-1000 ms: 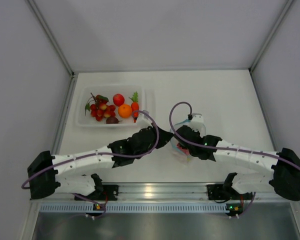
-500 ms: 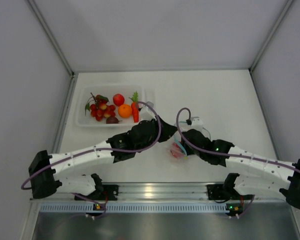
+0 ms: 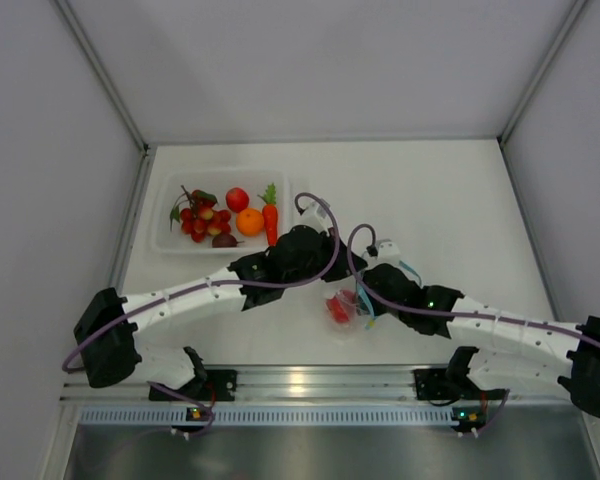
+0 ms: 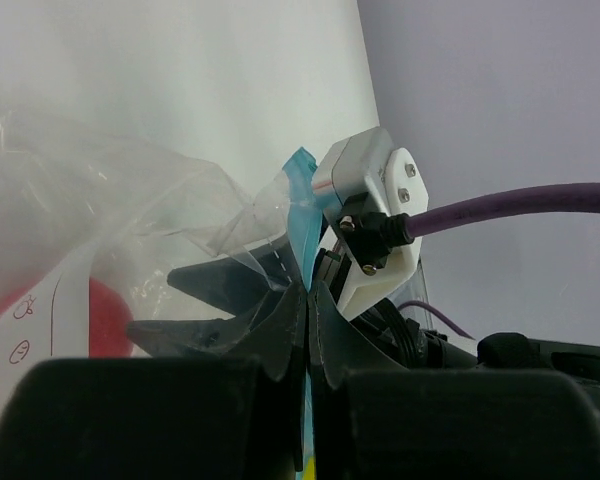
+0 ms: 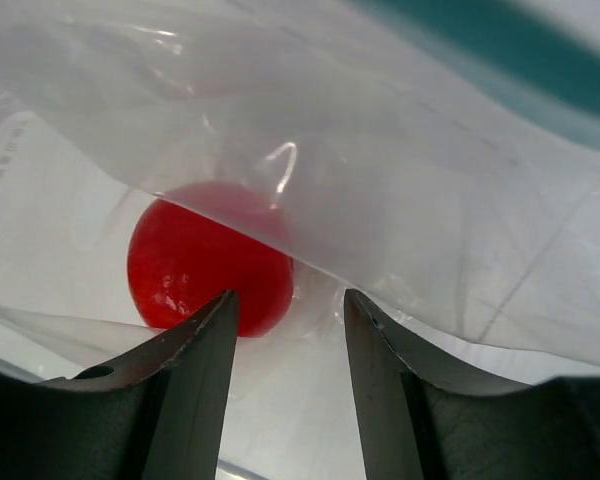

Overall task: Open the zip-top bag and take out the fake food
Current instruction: Pick up the fake fruit from the zipper food storage bag.

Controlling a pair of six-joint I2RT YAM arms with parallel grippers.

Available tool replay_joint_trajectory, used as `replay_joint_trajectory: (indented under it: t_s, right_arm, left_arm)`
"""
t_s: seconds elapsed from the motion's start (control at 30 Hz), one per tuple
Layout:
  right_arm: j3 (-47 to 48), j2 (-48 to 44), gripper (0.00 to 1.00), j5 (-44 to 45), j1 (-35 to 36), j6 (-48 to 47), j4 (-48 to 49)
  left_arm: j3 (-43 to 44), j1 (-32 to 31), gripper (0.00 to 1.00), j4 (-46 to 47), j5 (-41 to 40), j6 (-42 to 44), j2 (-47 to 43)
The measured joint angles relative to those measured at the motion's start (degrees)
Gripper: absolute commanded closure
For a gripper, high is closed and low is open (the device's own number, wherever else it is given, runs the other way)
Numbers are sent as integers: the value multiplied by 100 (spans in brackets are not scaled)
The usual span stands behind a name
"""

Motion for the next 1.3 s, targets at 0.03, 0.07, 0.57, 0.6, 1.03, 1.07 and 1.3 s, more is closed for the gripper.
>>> replay_joint_trajectory:
  t_s: [0.03, 0.07, 0.57, 0.6, 1.03, 1.07, 1.3]
  right_arm:
    - [-39, -39, 52, -37, 0, 4, 83]
    - [-63, -57, 52, -85, 0, 9, 181]
    - [-262, 334, 52, -1108, 103, 0, 1401]
    - [-306, 348, 51, -1180, 103, 0, 1499]
    - [-367, 973, 43, -1631, 286, 310, 2280]
    - [-367, 1049, 42, -1661, 304, 354, 2350]
    - [-581, 1335, 48, -1700, 514, 787, 3150]
  left_arm:
    - [28, 17, 100, 2, 90, 9, 39]
    - [48, 33, 100, 4, 190, 26, 72]
    - [46, 238, 100, -234, 511, 175, 87]
    - [42, 247, 100, -267, 538, 179, 87]
    - [-323, 422, 100, -461, 601, 205, -155]
    - [-363, 433, 100, -483, 588, 210, -181]
    - [-748, 483, 100, -337, 553, 219, -398]
